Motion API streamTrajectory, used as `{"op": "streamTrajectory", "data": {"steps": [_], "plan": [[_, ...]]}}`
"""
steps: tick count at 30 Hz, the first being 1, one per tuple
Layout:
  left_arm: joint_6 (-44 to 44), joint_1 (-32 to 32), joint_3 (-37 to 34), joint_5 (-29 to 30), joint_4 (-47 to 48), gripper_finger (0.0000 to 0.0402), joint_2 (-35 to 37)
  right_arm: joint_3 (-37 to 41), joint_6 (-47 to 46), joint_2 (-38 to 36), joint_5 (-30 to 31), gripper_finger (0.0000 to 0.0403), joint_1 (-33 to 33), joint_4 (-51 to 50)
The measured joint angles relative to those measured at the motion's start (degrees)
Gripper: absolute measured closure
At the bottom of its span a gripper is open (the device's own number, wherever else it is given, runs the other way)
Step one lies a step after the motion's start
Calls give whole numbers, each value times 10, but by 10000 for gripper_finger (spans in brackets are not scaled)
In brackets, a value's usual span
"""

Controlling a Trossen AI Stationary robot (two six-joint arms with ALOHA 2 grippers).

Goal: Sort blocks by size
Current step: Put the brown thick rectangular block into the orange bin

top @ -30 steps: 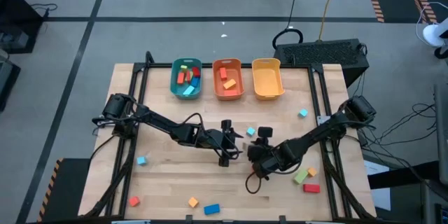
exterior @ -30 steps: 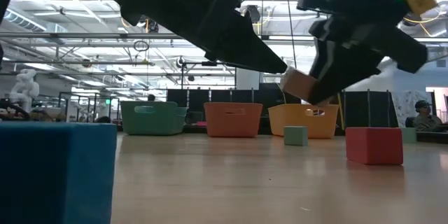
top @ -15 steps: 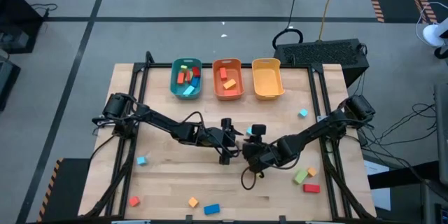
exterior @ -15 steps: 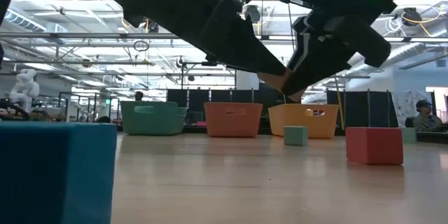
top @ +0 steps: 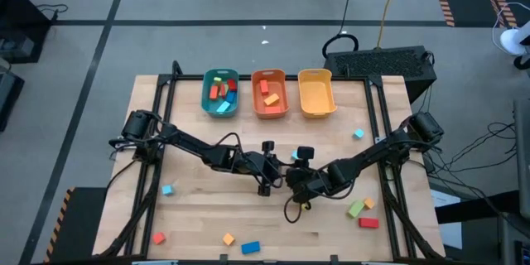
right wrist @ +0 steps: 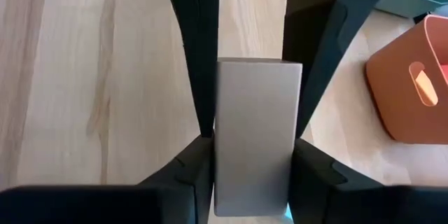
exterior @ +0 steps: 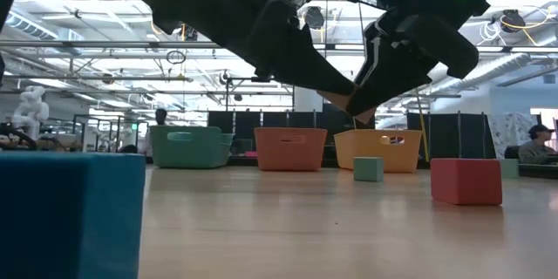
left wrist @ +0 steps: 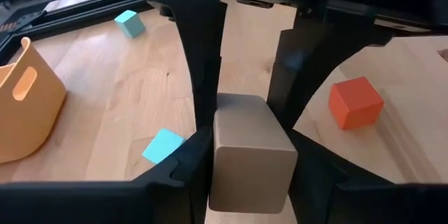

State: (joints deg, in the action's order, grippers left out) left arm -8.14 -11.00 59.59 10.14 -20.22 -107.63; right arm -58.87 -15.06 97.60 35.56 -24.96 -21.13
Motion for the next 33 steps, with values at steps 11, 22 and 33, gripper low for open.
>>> {"op": "streamTrajectory", "data": {"steps": [11, 22, 33], "plan": [[14, 3, 0, 31, 2, 265, 0, 0, -145, 0, 30, 194, -1, -157], [34, 43, 0, 36, 27, 265, 0, 31, -315, 0, 61, 187, -25, -335], [30, 118, 1, 36, 72, 265, 19, 120, -387, 0, 42, 188, -29, -281]]}}
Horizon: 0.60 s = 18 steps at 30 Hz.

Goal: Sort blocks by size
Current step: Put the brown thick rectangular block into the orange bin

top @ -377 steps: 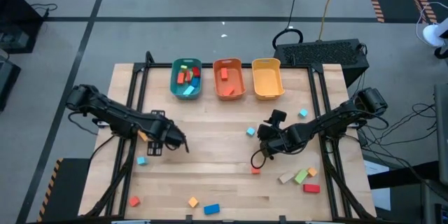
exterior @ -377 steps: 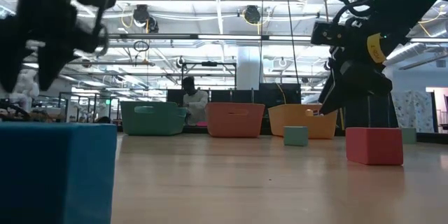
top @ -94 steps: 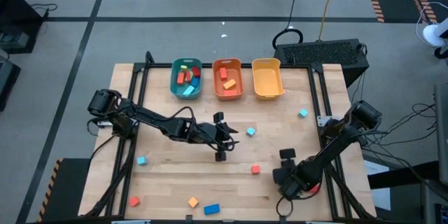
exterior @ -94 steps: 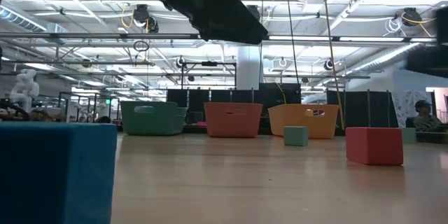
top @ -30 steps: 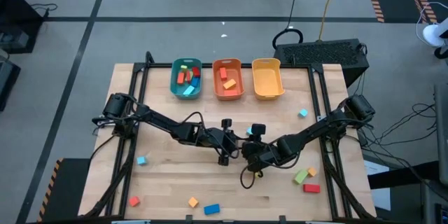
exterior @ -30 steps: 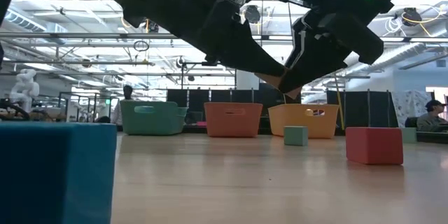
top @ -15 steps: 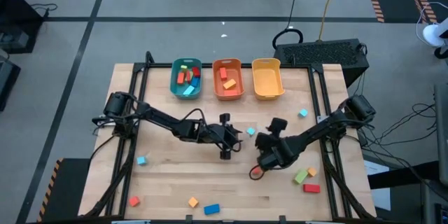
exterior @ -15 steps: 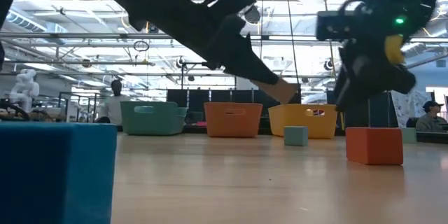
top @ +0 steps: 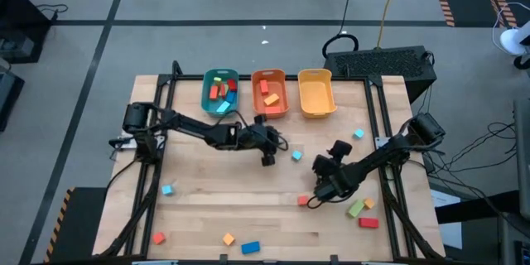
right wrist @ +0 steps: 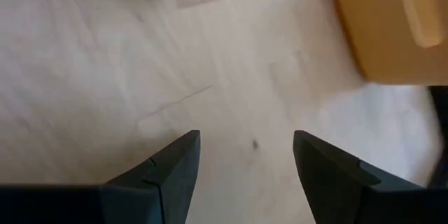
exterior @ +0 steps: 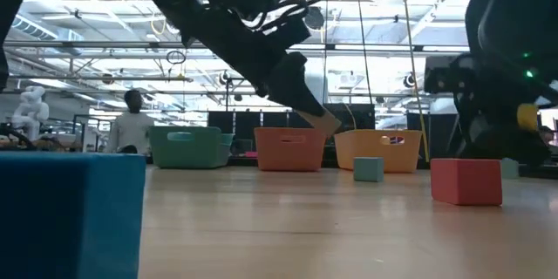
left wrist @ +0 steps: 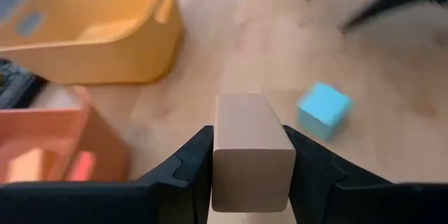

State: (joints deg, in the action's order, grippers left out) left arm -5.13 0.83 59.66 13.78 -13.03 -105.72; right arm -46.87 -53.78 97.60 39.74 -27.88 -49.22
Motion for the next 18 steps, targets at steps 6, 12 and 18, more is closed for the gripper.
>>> {"op": "streamTrajectory", "data": {"steps": [6, 12, 18], "plan": [[-17, 53, 0, -3, 30, 265, 35, 23, -2, 0, -11, 188, 0, 46], [-27, 122, 0, -30, 31, 265, 57, 25, -1, 0, -8, 188, 0, 73], [-14, 184, 0, -71, 30, 265, 55, 25, 3, 0, -8, 188, 0, 78]]}}
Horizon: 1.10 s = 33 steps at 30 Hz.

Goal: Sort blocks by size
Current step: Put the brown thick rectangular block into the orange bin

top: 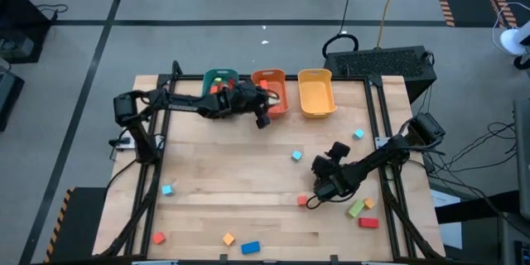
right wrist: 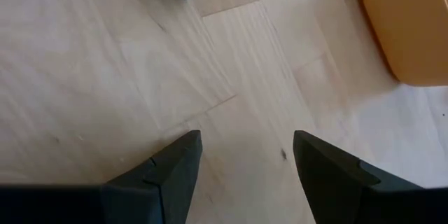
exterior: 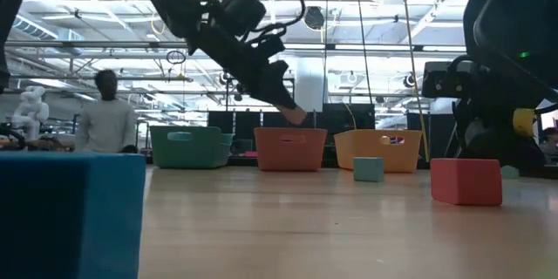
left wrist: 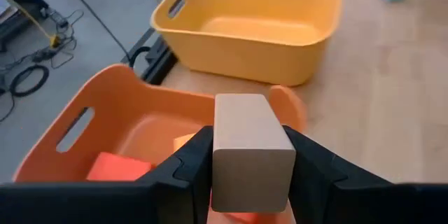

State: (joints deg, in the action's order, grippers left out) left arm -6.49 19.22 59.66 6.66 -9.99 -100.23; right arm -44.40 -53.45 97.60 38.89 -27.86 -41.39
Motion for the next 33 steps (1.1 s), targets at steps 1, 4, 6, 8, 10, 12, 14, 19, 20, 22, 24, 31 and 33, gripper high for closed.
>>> {"op": "streamTrajectory", "data": {"steps": [1, 4, 6, 8, 10, 12, 14, 19, 20, 22, 24, 31, 33], "plan": [[0, 8, 0, -3, 0, 265, -1, 0, 0, 0, 0, 188, 0, 0], [0, 30, 0, -8, -4, 265, -2, 0, 2, 0, 0, 188, 0, 0], [2, 43, 0, -21, -16, 265, -6, 0, 6, 0, 0, 188, 0, 2], [15, 52, 0, -36, -21, 265, -10, 0, 12, 0, 0, 188, 1, 6], [21, 56, -1, -42, -42, 265, -20, 0, 15, 0, -1, 188, 1, 11], [28, 57, 0, -43, -52, 265, -26, 0, 16, 0, -1, 188, 1, 12], [30, 59, -1, -44, -62, 265, -30, 0, 16, 0, -2, 188, 2, 13], [30, 69, 0, -43, -68, 265, -37, 0, 18, 0, -9, 188, 2, 13], [31, 72, 0, -43, -68, 265, -37, 0, 18, 0, -10, 188, 2, 13], [31, 78, 0, -43, -66, 265, -37, 0, 18, 0, -10, 188, 2, 13], [32, 82, 0, -43, -64, 265, -37, 0, 19, 0, -11, 188, 2, 14], [32, 85, 0, -43, -52, 253, -37, 0, 18, 0, -12, 188, 2, 14], [32, 85, 0, -43, -51, 250, -37, 0, 18, 0, -13, 188, 2, 14]]}}
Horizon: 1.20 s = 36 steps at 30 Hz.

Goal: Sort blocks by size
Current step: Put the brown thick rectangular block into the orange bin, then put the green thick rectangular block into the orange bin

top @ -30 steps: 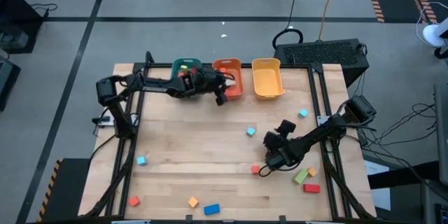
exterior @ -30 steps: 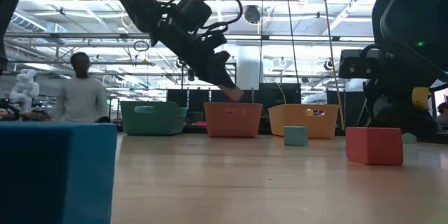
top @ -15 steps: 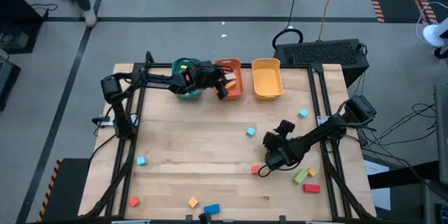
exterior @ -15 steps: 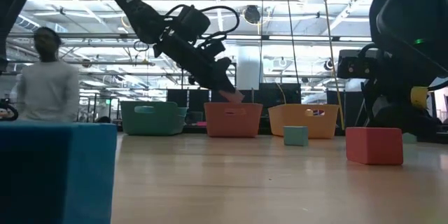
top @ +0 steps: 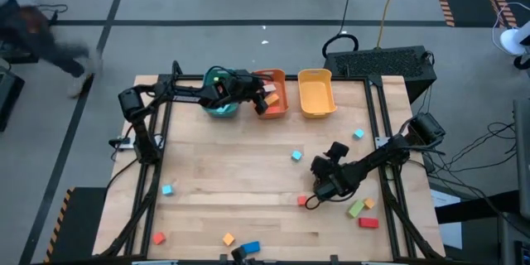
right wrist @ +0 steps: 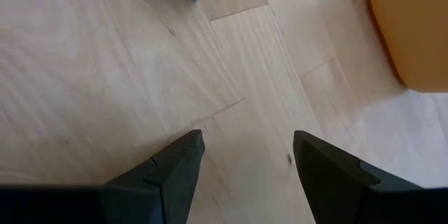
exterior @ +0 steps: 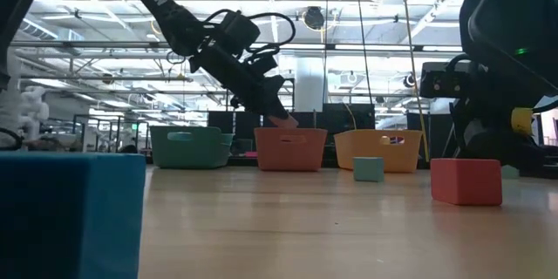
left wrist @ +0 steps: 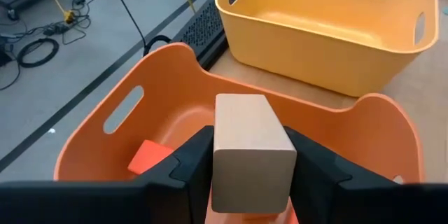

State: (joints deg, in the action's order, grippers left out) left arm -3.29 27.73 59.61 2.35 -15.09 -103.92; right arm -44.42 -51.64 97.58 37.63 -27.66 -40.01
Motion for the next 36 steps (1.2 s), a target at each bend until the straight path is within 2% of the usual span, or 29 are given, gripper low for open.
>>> {"op": "streamTrajectory", "data": {"steps": [13, 23, 32, 36], "plan": [[12, 1, 0, 0, 6, 241, 0, 0, -13, 0, -2, 188, 1, 0], [14, 2, 0, -4, 22, 159, 8, -13, 2, 0, -10, 188, 10, -14], [10, -53, 0, -9, 62, 159, 74, -18, 20, -81, -11, 188, 2, -33], [2, -99, -4, -8, 63, 160, 99, -18, 35, -130, -58, 188, -9, -39]]}}
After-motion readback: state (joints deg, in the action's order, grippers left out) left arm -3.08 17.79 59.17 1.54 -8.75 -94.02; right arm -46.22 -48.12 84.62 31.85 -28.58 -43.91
